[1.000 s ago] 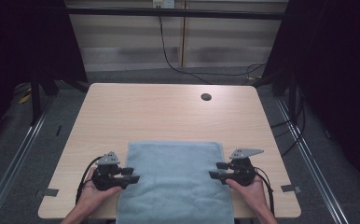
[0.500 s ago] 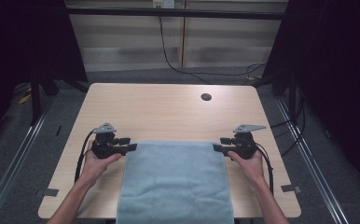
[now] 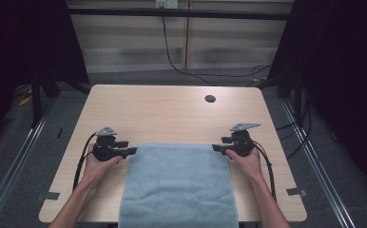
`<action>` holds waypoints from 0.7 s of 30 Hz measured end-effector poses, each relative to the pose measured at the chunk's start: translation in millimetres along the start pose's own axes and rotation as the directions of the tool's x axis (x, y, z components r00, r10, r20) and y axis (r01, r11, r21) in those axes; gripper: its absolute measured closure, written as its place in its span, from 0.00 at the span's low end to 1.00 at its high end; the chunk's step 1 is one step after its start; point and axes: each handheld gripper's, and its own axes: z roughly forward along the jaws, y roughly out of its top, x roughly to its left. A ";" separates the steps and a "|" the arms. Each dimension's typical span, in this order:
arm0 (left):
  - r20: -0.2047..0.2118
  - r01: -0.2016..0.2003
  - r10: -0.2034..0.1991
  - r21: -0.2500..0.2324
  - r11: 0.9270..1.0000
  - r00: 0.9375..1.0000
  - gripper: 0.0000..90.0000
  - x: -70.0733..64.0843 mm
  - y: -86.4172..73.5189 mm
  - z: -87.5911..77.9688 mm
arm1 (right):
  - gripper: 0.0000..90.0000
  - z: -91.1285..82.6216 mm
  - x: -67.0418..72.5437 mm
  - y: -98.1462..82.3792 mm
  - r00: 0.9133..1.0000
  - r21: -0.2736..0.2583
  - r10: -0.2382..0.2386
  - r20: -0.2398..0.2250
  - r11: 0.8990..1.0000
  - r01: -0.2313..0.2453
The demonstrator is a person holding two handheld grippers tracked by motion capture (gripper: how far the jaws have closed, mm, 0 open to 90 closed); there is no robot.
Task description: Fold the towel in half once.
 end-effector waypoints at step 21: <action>0.000 -0.030 0.030 -0.001 1.000 1.000 0.47 -10.2 0.5 10.1 | 0.84 4.7 17.7 -13.2 0.994 0.059 -0.106 -0.020 0.993 0.107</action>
